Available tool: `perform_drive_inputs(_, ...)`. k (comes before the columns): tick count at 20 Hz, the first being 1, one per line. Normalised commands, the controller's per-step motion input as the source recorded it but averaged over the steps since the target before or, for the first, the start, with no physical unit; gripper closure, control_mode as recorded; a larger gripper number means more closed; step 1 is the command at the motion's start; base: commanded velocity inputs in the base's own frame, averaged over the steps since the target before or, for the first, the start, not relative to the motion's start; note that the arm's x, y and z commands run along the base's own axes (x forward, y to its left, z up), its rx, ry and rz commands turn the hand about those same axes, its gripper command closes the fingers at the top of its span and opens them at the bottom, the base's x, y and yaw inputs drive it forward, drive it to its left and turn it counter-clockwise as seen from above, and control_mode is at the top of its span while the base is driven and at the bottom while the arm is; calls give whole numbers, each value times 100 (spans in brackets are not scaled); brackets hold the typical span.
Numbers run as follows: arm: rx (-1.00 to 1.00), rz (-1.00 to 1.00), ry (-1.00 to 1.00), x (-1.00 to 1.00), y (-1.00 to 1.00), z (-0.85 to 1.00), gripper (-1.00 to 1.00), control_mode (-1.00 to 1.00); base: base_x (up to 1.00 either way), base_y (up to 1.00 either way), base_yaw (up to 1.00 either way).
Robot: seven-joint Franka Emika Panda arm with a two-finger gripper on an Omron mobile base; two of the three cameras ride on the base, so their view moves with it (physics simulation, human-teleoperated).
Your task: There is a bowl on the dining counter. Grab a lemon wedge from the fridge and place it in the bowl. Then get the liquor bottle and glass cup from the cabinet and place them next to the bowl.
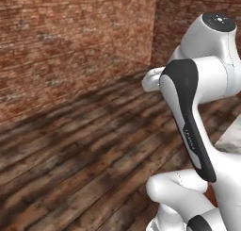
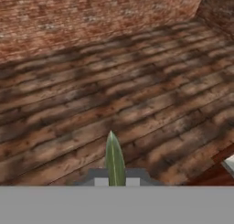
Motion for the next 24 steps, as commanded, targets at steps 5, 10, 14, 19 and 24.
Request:
perform_drive_inputs(5,0,0,0,0,0,0,100,100,100,19,-37)
perform_drive_inputs(10,0,0,0,0,0,0,100,100,100,13,-41)
perform_drive_inputs(14,0,0,0,0,0,0,100,100,100,14,-44)
perform_drive_inputs(19,0,0,0,0,0,0,100,100,100,14,-46)
perform_drive_inputs(24,0,0,0,0,0,0,100,100,100,23,-47)
